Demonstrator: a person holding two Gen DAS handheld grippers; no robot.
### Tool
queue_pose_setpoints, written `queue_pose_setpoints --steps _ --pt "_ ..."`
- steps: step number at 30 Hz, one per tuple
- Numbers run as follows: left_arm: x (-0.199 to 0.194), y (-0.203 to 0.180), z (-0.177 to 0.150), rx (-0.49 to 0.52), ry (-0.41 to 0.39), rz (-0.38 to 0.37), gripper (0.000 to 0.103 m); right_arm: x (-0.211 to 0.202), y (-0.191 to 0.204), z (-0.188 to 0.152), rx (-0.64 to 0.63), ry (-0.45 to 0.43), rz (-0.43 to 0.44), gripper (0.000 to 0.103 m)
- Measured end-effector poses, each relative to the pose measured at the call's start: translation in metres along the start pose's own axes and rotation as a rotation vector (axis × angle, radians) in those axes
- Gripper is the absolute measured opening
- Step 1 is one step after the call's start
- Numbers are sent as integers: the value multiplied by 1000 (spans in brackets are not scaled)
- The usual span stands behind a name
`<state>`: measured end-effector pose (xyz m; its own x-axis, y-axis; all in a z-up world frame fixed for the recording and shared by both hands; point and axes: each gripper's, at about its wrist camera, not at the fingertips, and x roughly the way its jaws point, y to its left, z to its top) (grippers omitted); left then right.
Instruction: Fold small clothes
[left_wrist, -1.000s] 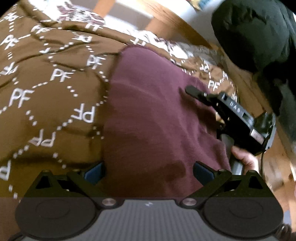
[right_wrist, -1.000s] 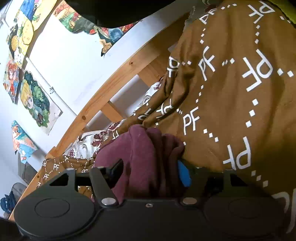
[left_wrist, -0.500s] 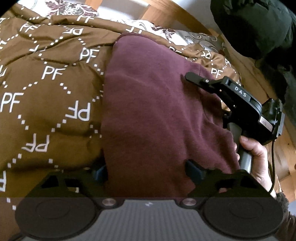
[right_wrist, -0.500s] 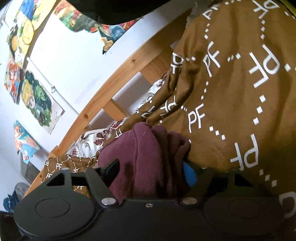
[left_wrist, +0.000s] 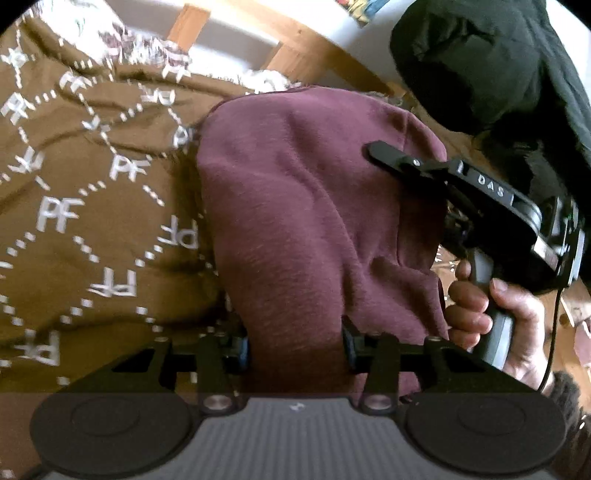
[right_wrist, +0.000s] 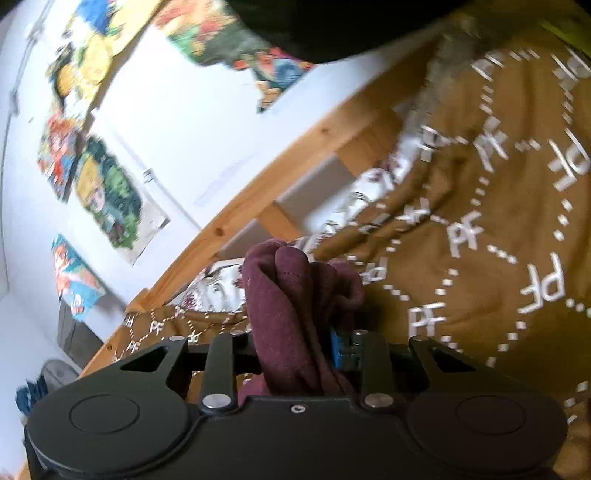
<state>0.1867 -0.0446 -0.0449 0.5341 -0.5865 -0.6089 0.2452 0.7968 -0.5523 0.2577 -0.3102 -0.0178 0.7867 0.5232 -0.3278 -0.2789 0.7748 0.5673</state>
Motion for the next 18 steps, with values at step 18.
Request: queue_pose_setpoints --steps 18 --pt "-71 82 48 -6 -220 259 48 137 92 14 -53 91 183 31"
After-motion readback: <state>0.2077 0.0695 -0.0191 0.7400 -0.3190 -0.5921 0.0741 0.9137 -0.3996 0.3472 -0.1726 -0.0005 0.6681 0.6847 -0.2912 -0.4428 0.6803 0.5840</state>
